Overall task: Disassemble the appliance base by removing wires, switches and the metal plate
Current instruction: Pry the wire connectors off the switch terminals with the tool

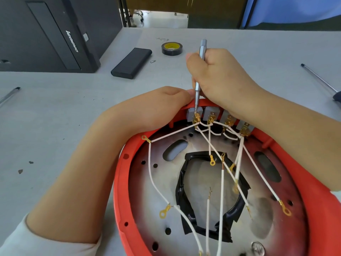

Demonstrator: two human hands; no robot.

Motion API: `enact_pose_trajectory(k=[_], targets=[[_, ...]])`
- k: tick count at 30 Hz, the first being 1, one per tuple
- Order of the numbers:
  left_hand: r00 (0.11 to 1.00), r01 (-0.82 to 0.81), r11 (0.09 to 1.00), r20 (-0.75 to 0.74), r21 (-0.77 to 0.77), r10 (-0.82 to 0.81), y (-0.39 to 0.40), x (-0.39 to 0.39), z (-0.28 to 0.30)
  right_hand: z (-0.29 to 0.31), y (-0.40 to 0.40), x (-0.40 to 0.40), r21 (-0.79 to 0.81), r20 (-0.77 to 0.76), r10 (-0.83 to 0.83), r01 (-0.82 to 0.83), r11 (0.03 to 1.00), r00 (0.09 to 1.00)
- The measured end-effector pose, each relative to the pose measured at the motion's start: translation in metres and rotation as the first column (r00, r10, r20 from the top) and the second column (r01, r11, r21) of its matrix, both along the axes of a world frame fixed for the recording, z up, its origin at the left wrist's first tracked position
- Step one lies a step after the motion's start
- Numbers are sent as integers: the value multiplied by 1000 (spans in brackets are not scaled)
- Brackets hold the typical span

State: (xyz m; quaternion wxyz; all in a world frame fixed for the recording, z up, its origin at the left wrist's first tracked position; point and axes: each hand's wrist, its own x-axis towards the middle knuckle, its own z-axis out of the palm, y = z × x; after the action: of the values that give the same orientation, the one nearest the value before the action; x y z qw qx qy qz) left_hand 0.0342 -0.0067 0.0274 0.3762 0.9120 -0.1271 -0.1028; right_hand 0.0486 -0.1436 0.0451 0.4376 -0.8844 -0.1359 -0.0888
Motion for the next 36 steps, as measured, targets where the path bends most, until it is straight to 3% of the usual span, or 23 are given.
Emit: enact_pose_trajectory(k=[6,14,21,25,29,34,36], targets=[[999,42,999,0,8,-42,0,3,-2,0,2,0,-79,-42,16,-19,997,999],[999,45,999,26,-10,-45,4,6,-7,0,-6,-2,189,44,-72,62,980,996],[998,69,998,-5,-1,-69,5,6,-7,21,-14,-21,443,136,191,-233,866,972],[995,92,995,-29,25,-92,5,4,-4,33,-33,-34,348,162,235,-278,895,958],[996,82,997,-33,13,-81,4,4,-1,26,-46,-49,240,85,344,-354,904,935],[996,84,996,-36,18,-83,0,4,3,10,-56,-53,40,74,227,-230,972,971],[997,79,996,-17,27,-79,0,2,4,8,-56,-56,80,34,181,-183,980,983]])
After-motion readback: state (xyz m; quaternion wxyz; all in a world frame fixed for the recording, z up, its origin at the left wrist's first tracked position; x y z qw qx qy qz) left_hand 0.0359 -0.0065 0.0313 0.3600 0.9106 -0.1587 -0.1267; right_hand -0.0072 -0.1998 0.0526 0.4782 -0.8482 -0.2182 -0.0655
